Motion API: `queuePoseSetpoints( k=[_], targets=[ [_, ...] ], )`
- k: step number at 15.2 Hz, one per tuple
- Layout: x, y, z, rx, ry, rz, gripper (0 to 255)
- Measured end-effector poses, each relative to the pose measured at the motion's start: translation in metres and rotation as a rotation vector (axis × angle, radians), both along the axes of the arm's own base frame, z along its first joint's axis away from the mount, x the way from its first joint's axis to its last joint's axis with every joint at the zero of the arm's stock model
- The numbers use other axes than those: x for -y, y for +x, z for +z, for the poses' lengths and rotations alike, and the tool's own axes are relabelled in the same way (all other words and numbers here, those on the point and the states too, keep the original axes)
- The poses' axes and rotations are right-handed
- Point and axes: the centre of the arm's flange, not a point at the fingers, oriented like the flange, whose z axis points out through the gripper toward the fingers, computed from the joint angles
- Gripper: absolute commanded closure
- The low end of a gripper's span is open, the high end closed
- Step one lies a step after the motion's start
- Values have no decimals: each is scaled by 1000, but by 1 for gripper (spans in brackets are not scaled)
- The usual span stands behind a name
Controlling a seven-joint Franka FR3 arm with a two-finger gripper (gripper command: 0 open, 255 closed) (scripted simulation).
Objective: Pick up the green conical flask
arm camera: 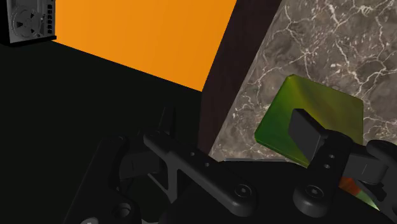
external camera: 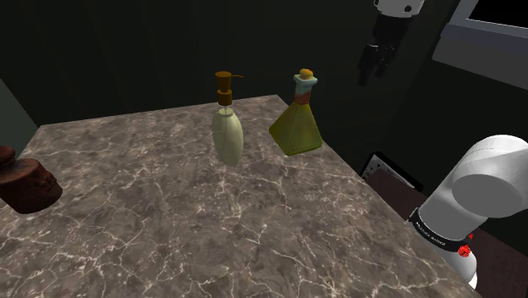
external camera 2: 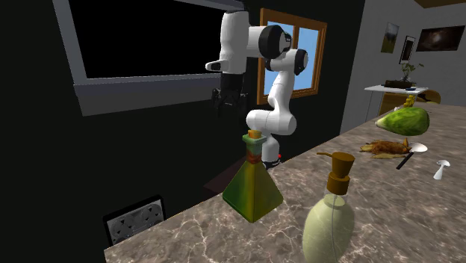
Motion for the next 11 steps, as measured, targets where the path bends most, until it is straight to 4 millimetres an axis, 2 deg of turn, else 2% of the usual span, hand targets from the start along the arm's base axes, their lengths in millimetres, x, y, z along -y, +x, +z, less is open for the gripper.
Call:
queuePoseSetpoints(
  k=[2,6,11],
  targets=[
    [-6,2,1,3,0,-2,0],
    [-42,20,8,24,0,-19,0],
    [-100,45,24,53,2,-44,0]
  ],
)
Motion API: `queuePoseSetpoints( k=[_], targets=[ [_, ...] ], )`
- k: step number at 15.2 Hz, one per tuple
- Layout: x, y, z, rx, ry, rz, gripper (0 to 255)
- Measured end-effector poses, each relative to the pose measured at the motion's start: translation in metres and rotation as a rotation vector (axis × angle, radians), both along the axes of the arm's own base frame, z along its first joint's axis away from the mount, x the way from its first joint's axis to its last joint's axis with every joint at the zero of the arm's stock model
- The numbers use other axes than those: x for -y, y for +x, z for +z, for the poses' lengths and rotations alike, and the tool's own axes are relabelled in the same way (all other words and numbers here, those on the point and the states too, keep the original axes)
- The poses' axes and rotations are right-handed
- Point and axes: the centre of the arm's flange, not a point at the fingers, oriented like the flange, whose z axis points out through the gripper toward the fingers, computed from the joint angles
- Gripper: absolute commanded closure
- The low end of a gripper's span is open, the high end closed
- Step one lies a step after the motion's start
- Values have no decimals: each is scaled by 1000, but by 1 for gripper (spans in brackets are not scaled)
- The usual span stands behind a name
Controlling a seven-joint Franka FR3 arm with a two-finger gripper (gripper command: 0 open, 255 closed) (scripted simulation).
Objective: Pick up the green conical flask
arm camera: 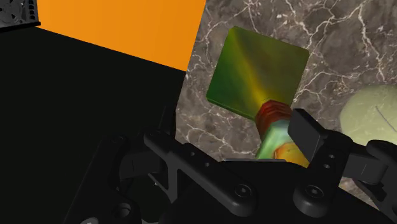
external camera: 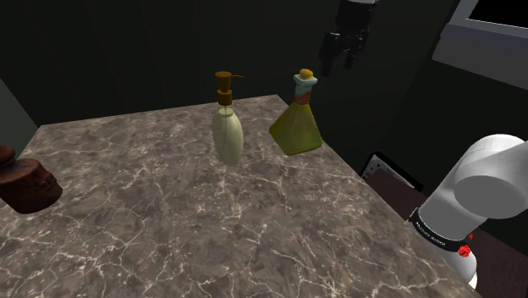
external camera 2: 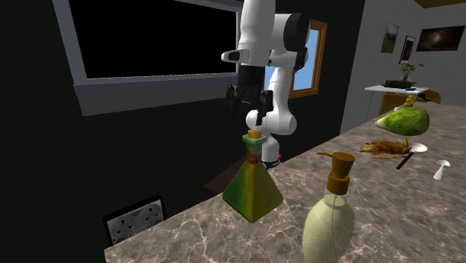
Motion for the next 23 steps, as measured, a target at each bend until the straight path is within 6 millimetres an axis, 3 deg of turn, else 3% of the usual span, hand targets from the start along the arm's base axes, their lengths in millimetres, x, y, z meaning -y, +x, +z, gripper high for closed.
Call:
queuePoseSetpoints(
  k=[5,13,14,23],
  targets=[
    [-56,26,9,28,2,-23,0],
    [-63,32,-26,32,3,-28,0],
    [-63,32,-27,32,3,-28,255],
    [-63,31,-28,34,4,-28,255]
  ],
)
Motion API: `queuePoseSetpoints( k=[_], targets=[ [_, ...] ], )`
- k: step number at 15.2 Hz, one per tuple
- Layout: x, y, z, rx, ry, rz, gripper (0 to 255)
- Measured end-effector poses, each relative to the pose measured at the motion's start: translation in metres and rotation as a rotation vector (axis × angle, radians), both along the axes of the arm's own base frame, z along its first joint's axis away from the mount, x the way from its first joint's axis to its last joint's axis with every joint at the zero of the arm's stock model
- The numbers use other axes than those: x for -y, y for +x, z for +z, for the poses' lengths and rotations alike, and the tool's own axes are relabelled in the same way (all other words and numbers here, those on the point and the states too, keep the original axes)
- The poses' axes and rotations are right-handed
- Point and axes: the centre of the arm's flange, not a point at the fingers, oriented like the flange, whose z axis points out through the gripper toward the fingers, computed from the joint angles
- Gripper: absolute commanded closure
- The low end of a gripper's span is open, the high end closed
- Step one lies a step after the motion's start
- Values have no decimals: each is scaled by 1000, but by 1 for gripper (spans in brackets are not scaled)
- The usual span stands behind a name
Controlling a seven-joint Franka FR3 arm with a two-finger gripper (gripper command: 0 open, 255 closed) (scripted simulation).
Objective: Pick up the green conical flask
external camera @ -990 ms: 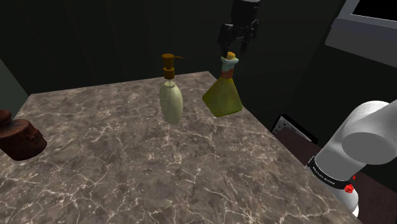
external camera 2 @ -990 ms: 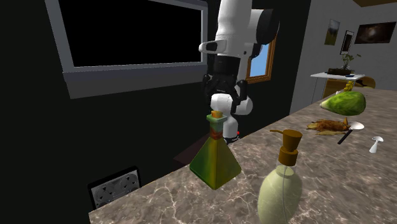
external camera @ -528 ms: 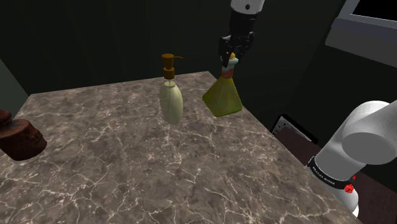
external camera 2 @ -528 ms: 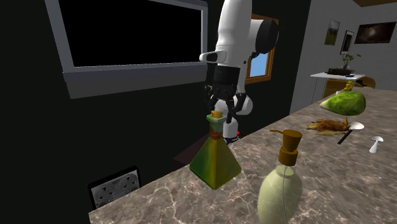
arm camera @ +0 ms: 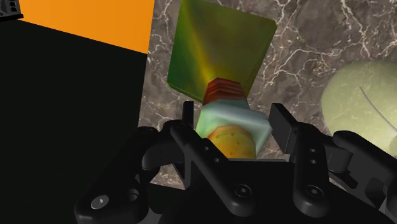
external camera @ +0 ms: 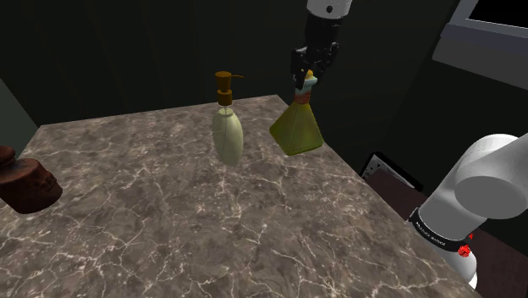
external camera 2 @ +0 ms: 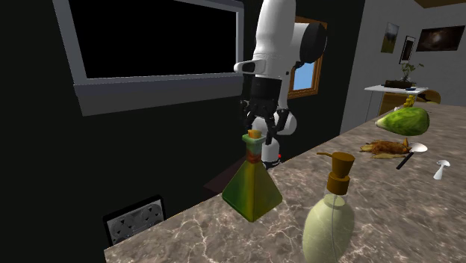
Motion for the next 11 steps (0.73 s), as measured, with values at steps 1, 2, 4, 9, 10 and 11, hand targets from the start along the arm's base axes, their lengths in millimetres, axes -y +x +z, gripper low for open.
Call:
queuePoseSetpoints(
  k=[1,2,4,9,10,11],
  targets=[
    [0,0,0,1,0,0,255],
    [0,1,2,-1,0,0,255],
    [0,0,9,-3,0,0,255],
    [0,1,34,-3,-1,0,255],
    [1,0,40,-3,0,0,255],
    [0,0,46,-3,-1,0,255]
  ],
)
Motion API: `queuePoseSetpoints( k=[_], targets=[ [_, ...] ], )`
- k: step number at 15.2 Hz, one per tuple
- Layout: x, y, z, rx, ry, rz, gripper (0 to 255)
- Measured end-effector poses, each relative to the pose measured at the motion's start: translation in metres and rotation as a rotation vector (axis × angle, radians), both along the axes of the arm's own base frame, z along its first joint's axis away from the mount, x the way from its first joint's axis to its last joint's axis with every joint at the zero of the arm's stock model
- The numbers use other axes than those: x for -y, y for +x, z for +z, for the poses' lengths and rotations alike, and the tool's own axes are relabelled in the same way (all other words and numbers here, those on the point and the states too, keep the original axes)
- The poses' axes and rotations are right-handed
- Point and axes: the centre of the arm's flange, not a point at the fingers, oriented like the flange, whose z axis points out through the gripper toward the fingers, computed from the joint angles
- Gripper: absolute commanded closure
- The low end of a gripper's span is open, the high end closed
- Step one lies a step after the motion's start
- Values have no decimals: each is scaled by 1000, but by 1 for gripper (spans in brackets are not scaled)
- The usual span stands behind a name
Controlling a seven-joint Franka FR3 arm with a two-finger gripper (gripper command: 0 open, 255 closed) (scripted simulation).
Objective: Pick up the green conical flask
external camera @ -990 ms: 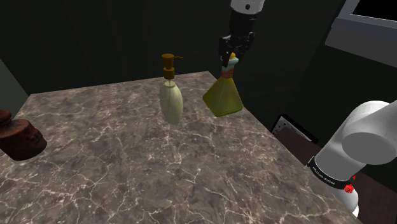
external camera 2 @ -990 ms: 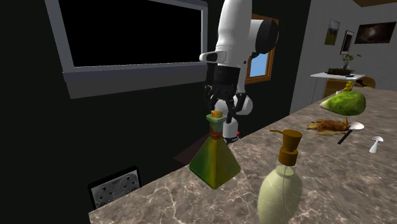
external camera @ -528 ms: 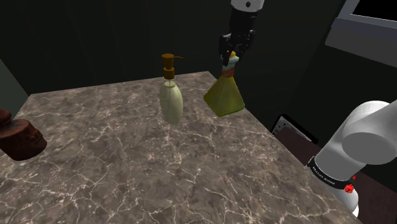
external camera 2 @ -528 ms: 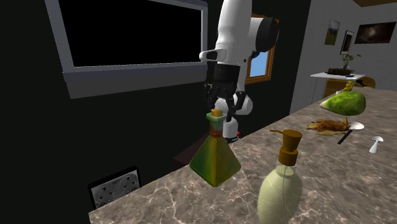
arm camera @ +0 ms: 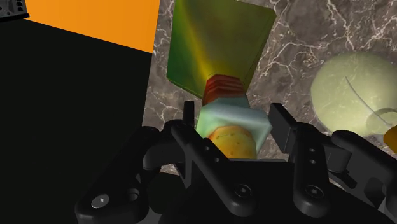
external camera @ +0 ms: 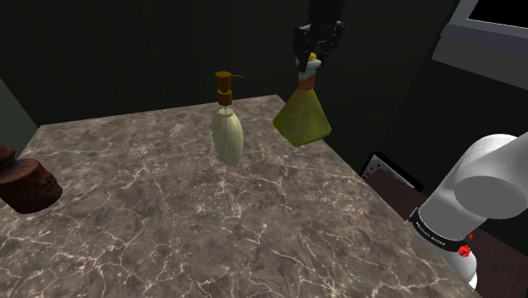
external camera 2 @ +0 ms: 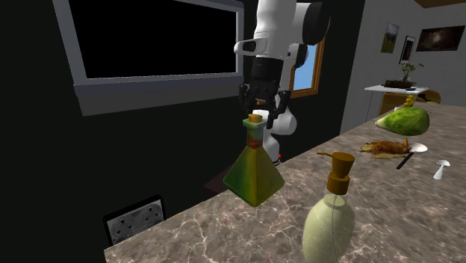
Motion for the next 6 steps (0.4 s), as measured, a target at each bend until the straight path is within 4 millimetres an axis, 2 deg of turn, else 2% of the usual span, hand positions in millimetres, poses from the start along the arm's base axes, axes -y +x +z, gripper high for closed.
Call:
queuePoseSetpoints(
  k=[6],
  targets=[
    [1,0,28,0,0,0,255]
  ],
)
